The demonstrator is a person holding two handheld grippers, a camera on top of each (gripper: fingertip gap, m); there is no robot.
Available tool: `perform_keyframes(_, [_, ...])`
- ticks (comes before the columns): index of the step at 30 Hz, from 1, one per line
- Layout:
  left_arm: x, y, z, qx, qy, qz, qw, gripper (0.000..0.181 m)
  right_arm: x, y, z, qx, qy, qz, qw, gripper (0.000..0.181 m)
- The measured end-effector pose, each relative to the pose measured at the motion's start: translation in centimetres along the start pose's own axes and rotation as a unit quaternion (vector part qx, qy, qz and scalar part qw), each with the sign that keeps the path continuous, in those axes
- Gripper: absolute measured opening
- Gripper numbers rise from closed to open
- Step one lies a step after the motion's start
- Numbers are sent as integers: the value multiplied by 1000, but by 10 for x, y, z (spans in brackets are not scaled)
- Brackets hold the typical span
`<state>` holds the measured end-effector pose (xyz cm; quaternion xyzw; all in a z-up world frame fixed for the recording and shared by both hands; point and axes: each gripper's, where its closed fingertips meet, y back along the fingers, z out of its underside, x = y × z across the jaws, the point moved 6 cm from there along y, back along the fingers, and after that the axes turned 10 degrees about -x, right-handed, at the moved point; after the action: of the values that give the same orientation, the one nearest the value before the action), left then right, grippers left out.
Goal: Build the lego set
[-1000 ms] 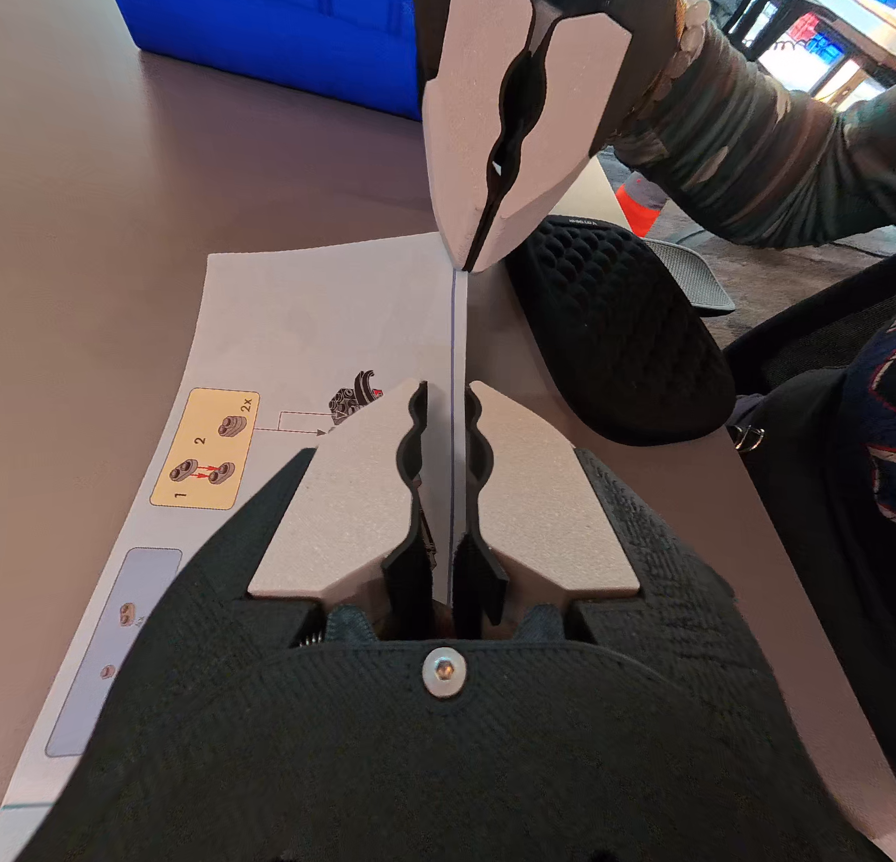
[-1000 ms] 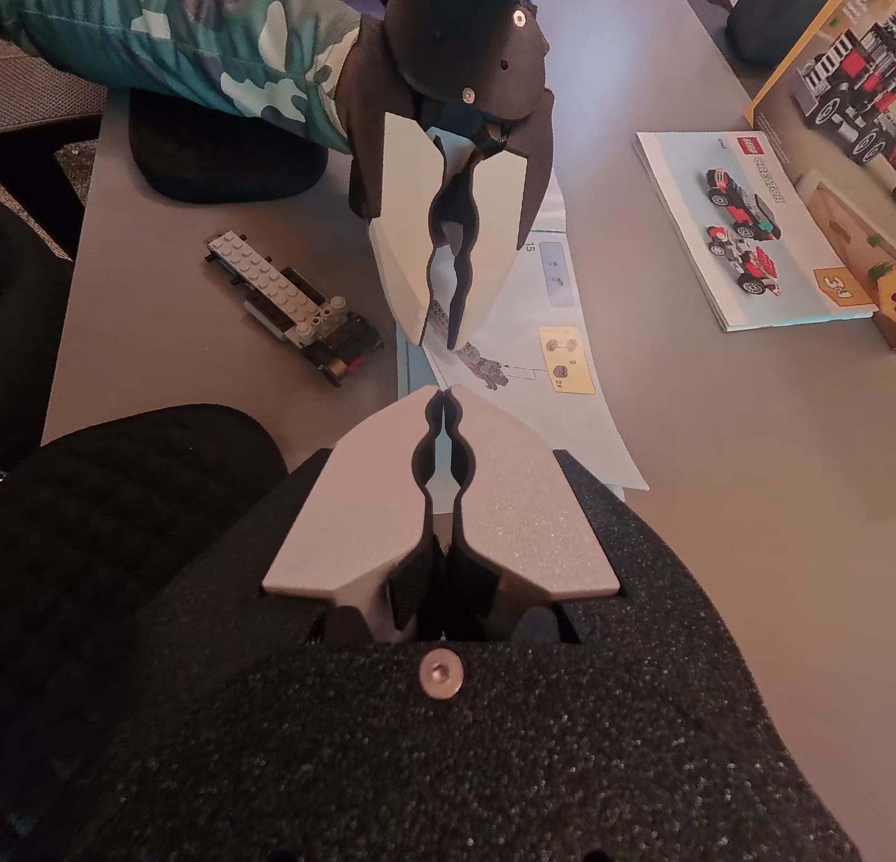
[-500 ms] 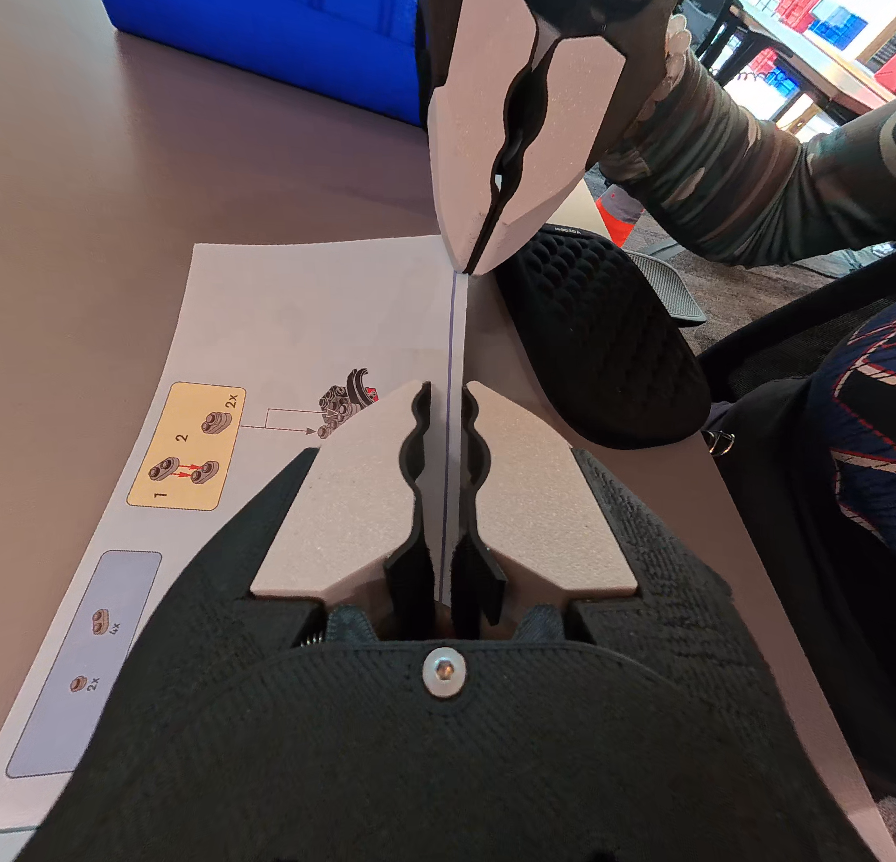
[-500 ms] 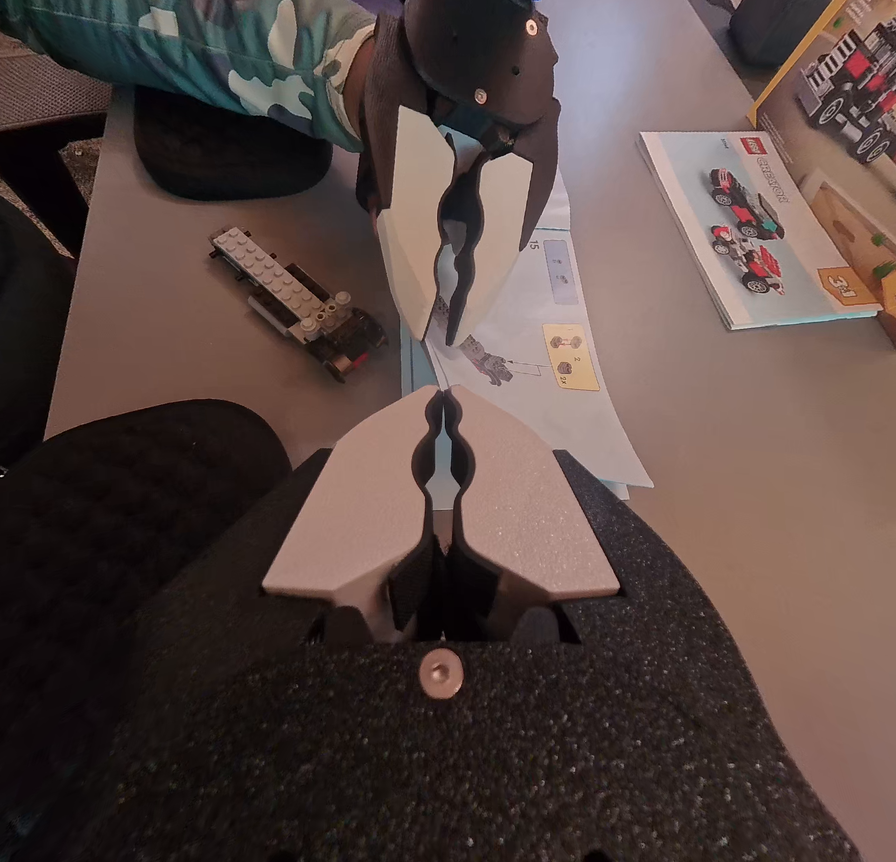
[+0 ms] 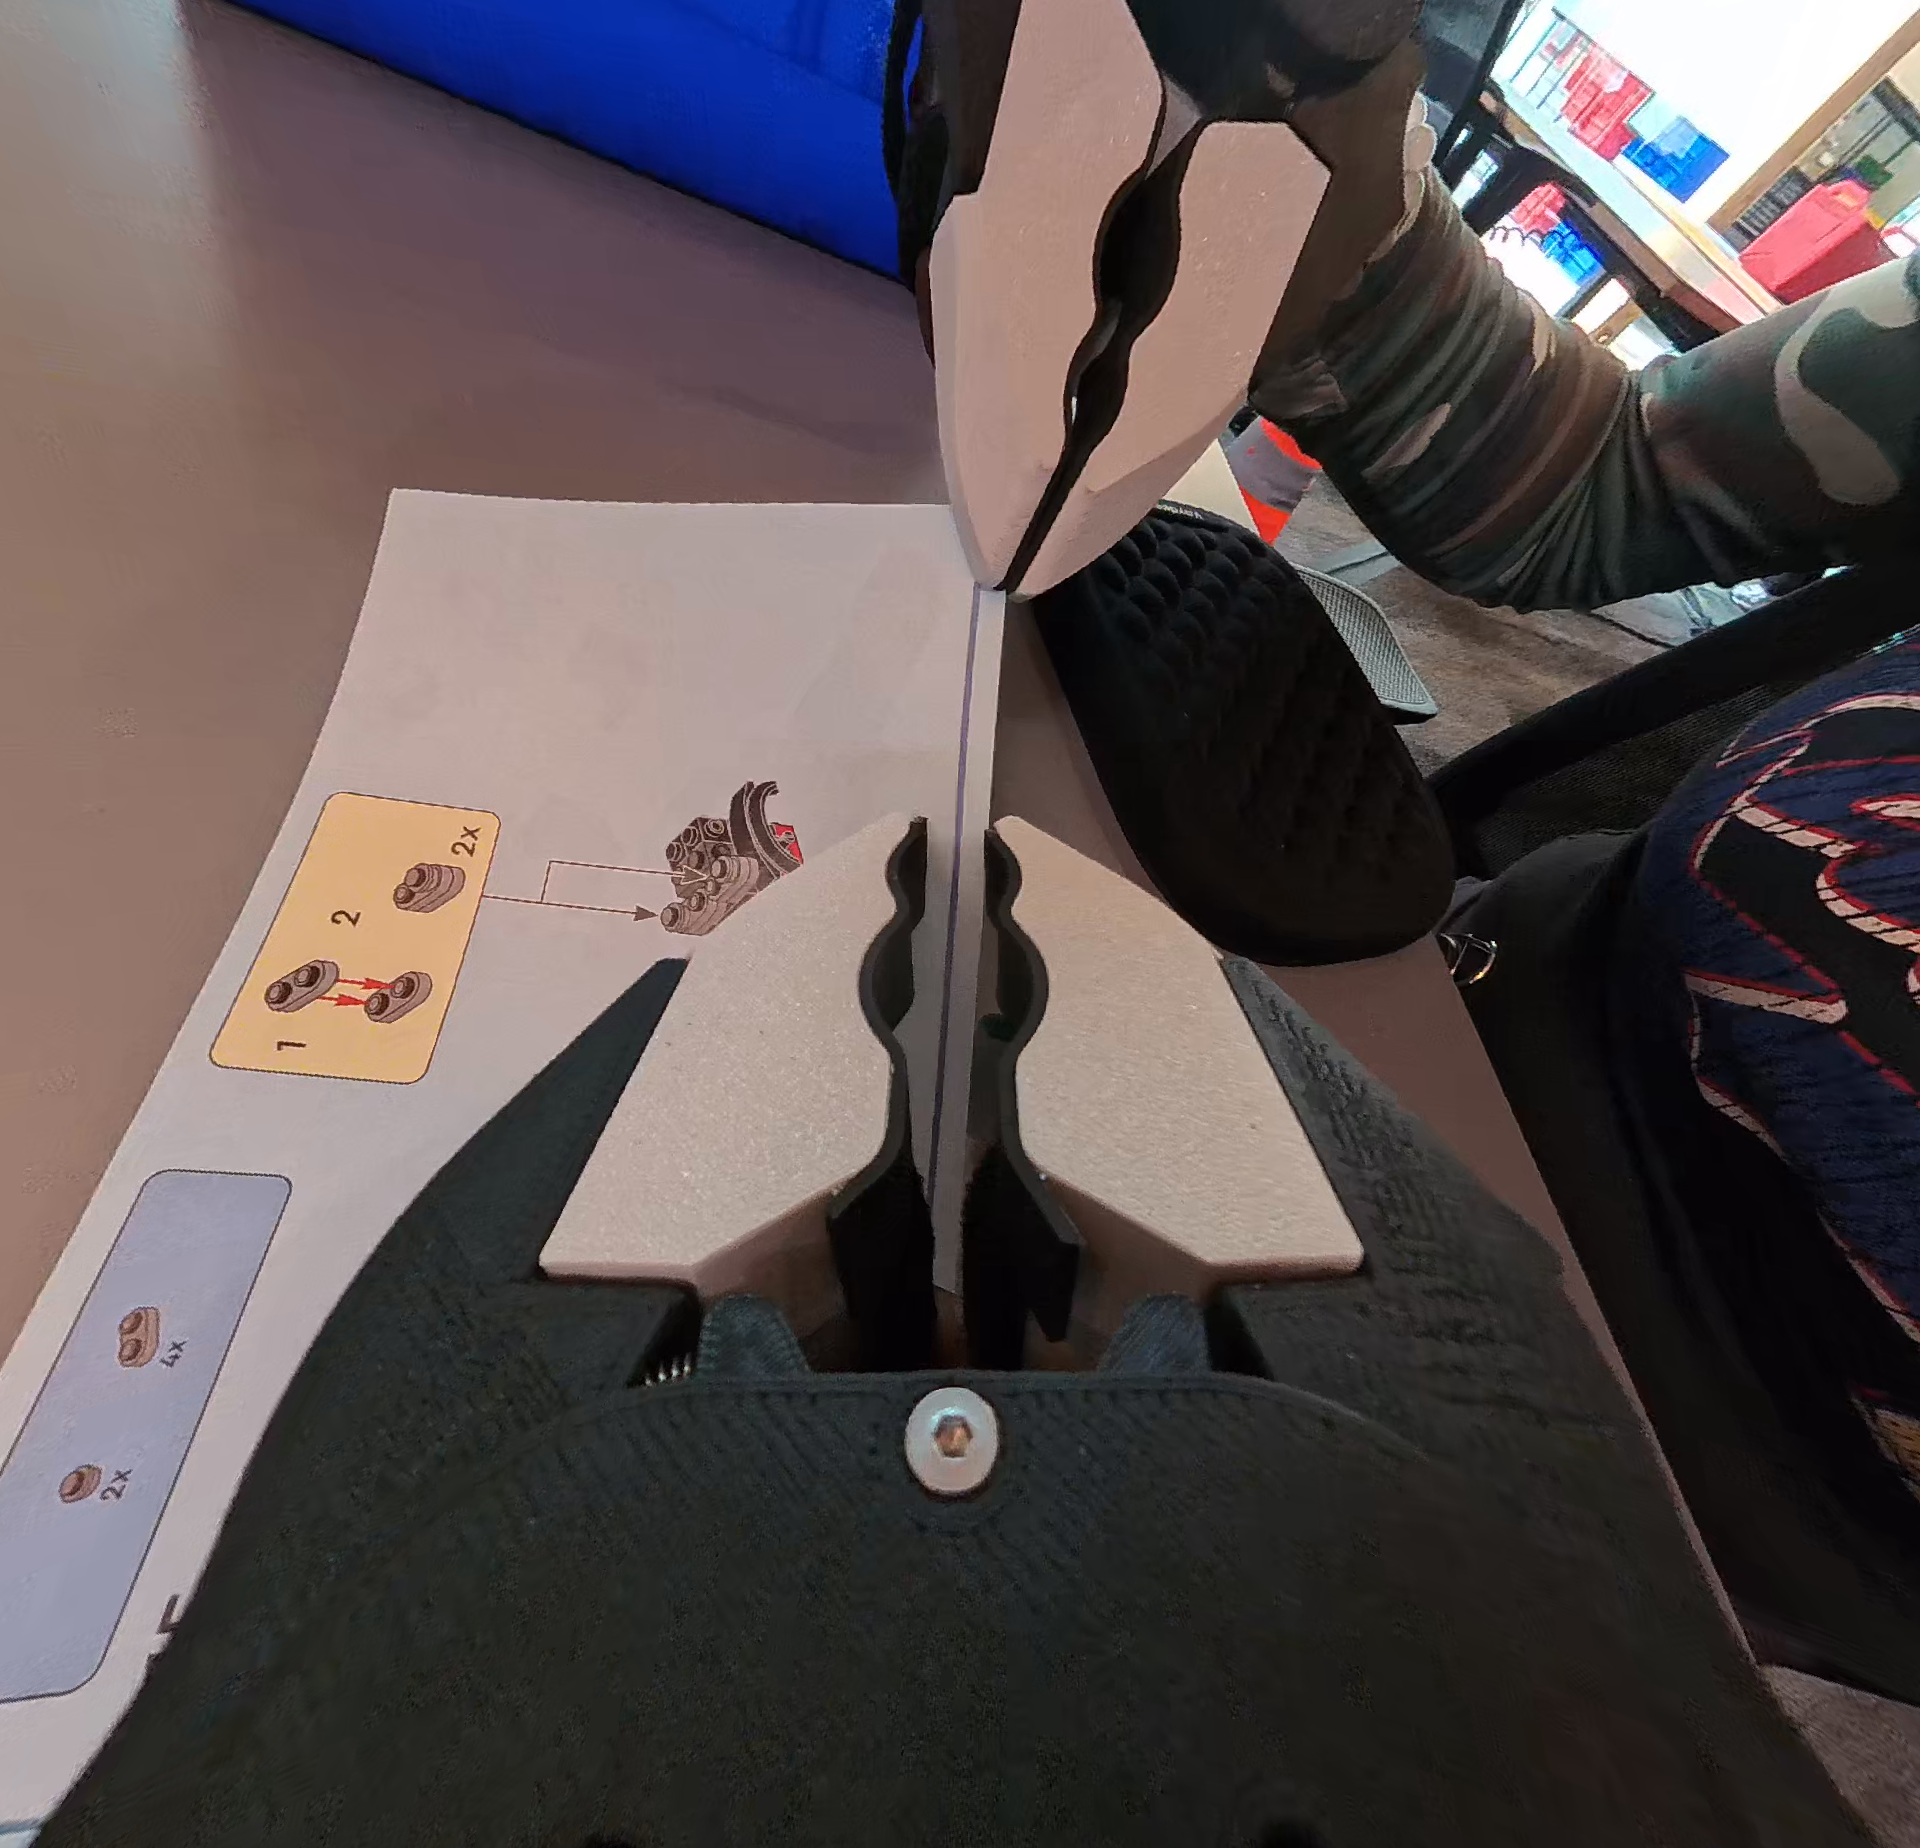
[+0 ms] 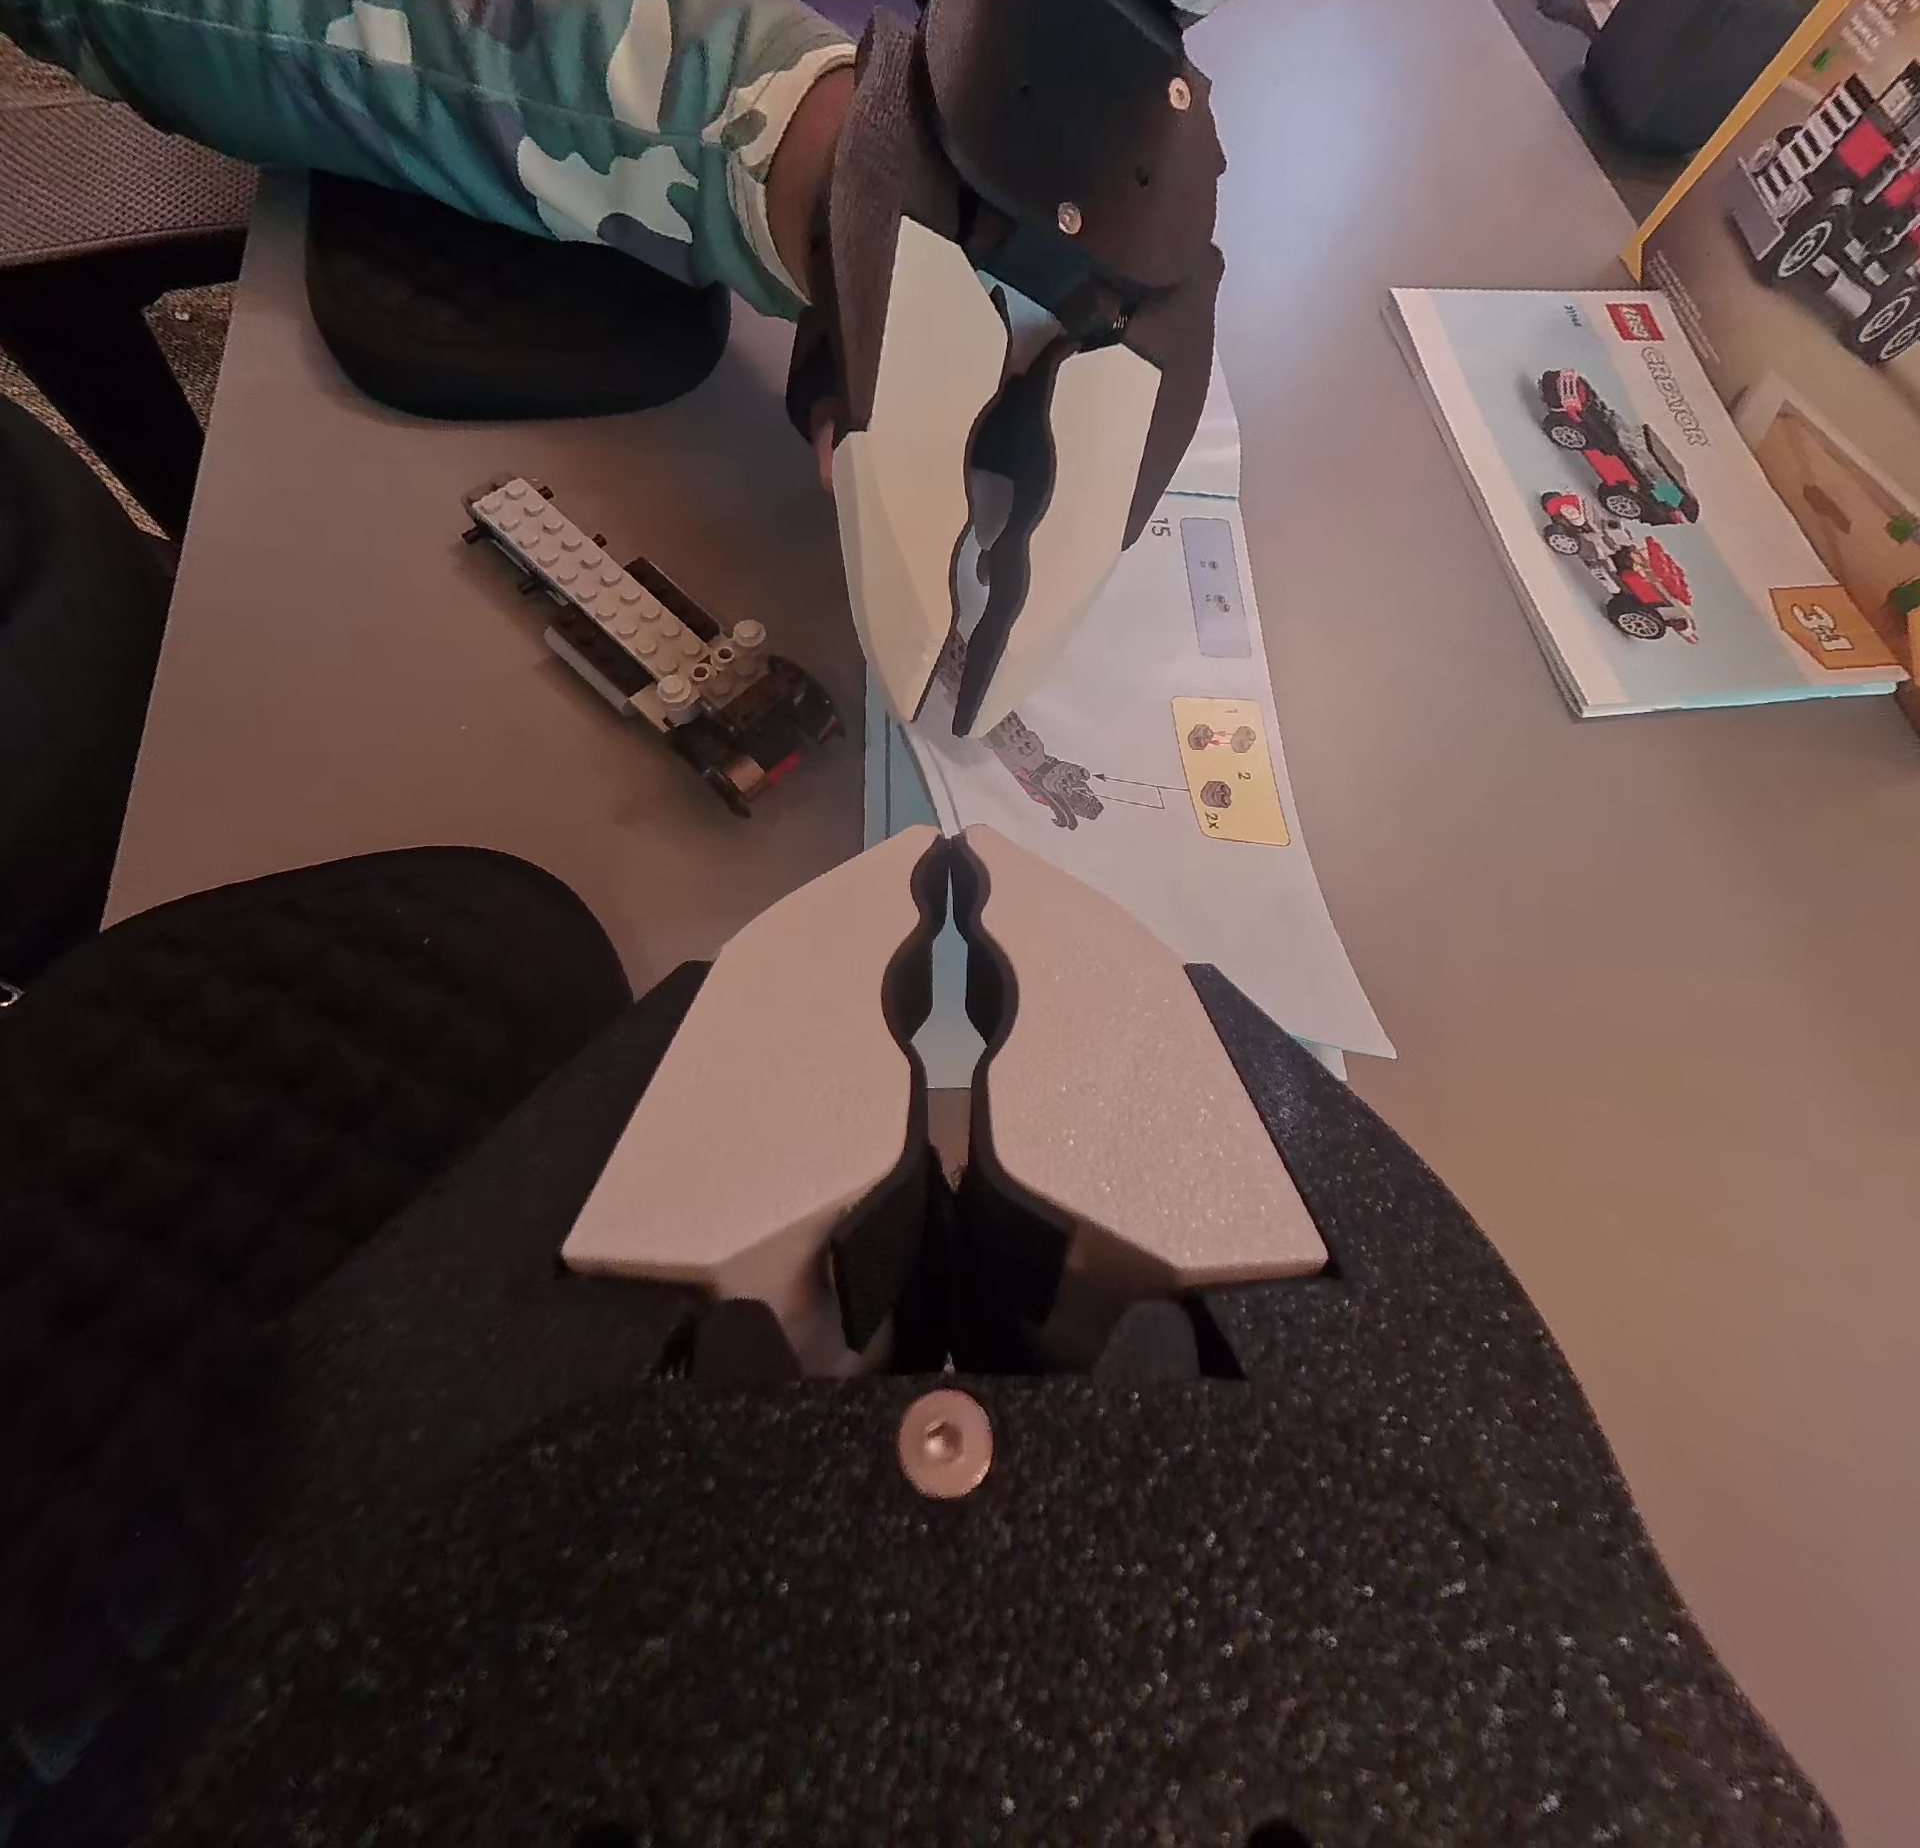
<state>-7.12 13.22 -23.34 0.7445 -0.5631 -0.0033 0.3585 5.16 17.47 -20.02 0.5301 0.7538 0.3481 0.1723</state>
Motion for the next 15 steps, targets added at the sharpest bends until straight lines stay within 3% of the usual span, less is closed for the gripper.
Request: perform_keyframes(15, [2, -4, -1, -20, -37, -30, 999, 12, -1, -1, 1, -2, 1, 0, 1000, 0])
